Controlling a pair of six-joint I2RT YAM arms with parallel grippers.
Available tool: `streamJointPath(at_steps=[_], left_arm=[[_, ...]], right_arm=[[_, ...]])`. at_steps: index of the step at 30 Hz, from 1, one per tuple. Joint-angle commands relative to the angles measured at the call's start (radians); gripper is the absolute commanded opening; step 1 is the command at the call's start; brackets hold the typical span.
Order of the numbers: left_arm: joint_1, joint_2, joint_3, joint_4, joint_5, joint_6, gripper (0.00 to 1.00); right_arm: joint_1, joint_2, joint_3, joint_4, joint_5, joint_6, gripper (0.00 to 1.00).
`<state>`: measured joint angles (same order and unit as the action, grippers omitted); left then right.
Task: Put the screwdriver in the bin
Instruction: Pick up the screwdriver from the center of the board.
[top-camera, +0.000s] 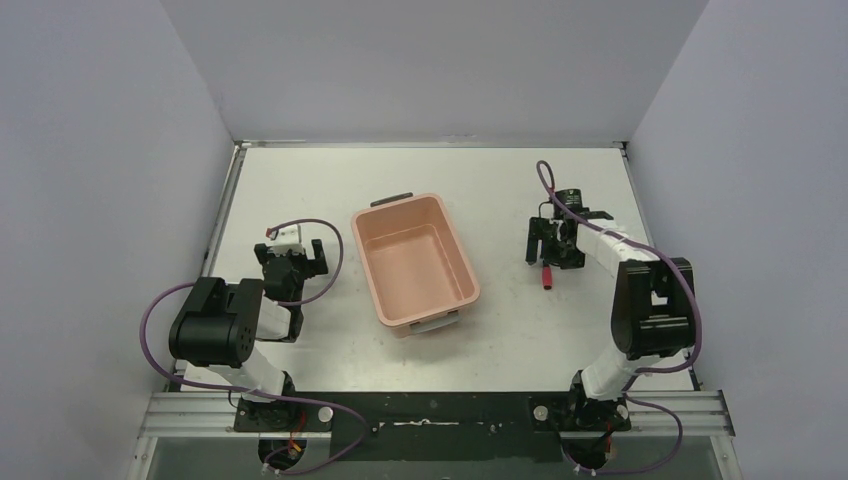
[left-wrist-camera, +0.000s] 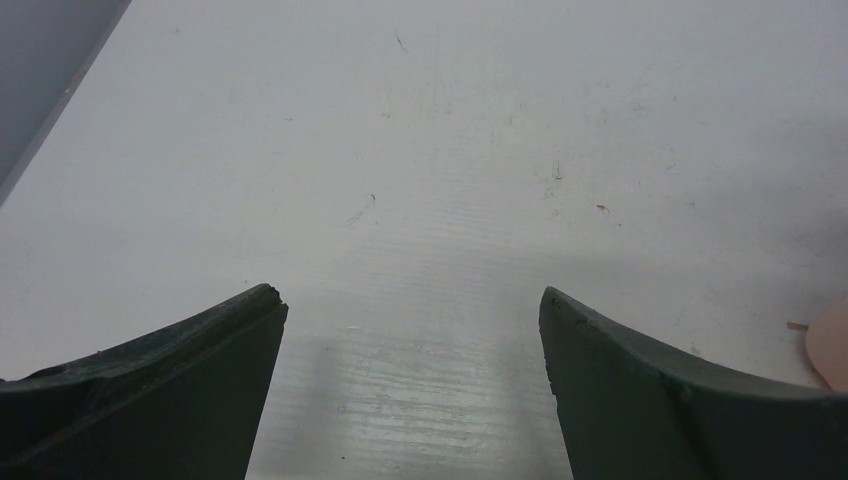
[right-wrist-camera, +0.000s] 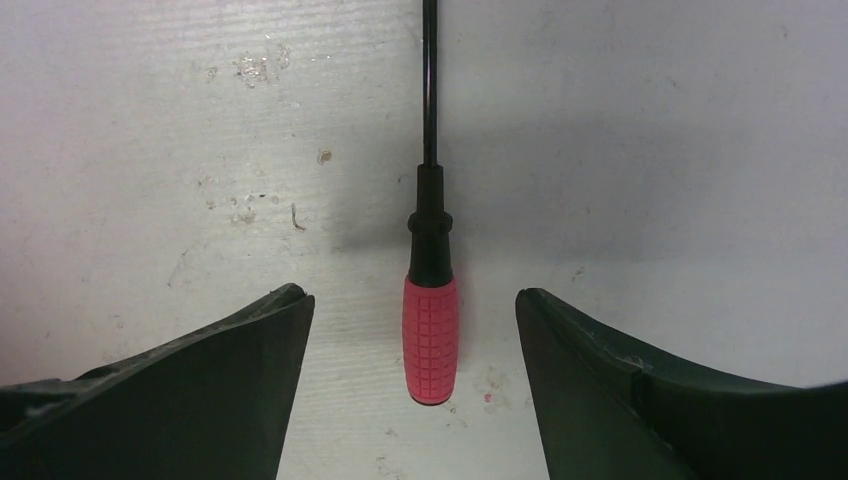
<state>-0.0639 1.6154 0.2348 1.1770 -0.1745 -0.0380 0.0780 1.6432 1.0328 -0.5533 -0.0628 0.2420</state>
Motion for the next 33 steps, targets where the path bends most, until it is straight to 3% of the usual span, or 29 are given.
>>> streamJointPath(at_steps=[1, 7, 18, 27, 33], left_arm=[[-0.002, -0.004, 0.02, 0.031, 0.003, 0.008, 0.97], [-0.002, -0.003, 0.02, 0.032, 0.003, 0.007, 0.97], [-0.002, -0.005, 0.02, 0.031, 0.002, 0.007, 0.97], [-0.002, -0.003, 0.02, 0.032, 0.003, 0.008, 0.97], [-0.002, -0.004, 0.02, 0.031, 0.003, 0.009, 0.97]], right_arm=[[-0.003, 0.03, -0.005, 0.042, 0.029, 0.017, 0.73], [0.002, 0.068, -0.013, 0.045, 0.044, 0.02, 0.66], [0.012, 0.127, 0.001, 0.025, 0.094, 0.016, 0.43], [0.02, 0.07, 0.022, 0.015, 0.101, 0.013, 0.02], [0.019, -0.001, 0.06, -0.02, 0.112, 0.0, 0.0]])
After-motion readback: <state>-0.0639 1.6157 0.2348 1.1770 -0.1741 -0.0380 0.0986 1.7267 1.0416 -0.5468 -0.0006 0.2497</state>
